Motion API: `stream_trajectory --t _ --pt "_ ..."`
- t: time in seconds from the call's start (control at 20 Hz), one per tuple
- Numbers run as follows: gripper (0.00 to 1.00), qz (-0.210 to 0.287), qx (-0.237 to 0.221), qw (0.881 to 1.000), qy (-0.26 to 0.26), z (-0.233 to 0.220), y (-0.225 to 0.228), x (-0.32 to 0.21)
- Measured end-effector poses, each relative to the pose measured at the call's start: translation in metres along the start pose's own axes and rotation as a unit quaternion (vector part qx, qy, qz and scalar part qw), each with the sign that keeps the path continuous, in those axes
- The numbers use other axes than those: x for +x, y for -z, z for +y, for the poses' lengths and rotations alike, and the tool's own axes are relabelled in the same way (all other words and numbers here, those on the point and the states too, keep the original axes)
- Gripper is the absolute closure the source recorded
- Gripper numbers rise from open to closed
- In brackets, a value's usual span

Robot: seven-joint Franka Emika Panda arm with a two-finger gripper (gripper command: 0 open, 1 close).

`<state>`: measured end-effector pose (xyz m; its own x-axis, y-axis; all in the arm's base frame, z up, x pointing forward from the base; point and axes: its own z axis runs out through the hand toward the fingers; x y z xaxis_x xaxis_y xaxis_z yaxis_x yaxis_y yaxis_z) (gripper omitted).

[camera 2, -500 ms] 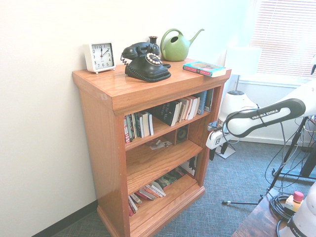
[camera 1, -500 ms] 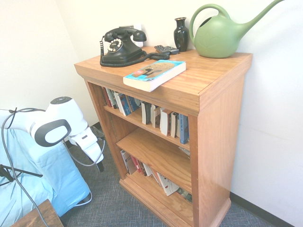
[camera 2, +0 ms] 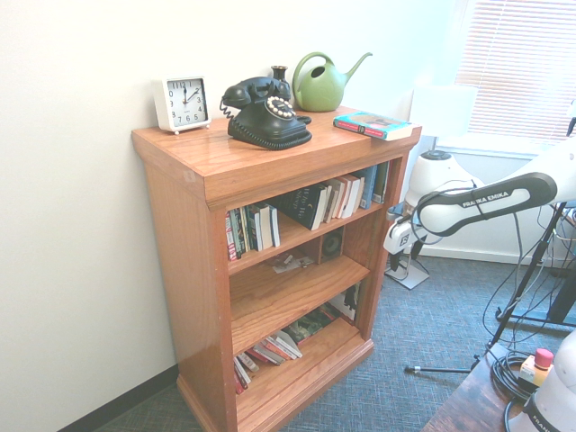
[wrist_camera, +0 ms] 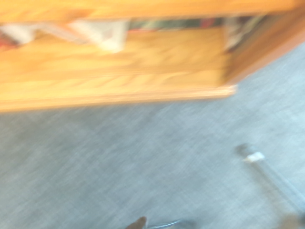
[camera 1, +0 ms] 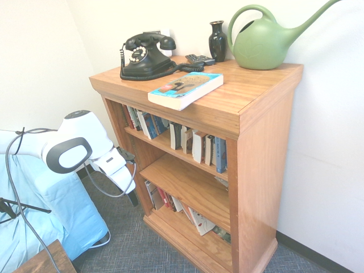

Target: Organize the shelf

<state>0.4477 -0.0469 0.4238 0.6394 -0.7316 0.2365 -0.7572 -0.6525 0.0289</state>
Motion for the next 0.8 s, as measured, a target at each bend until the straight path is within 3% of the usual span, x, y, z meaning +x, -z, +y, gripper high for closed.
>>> stream_trajectory --t 0.15,0.3,0.55,0.8 --pt "0.00 0.074 -0.040 0.996 -0.005 0.010 0.024 0.025" --pt "0.00 0.147 -0.083 0.986 -0.003 0.012 0.062 0.049" --pt "0.00 0.256 -0.149 0.955 0.010 0.010 0.109 0.069" --pt "0.00 0.341 -0.209 0.916 0.029 -0.008 0.133 0.059"
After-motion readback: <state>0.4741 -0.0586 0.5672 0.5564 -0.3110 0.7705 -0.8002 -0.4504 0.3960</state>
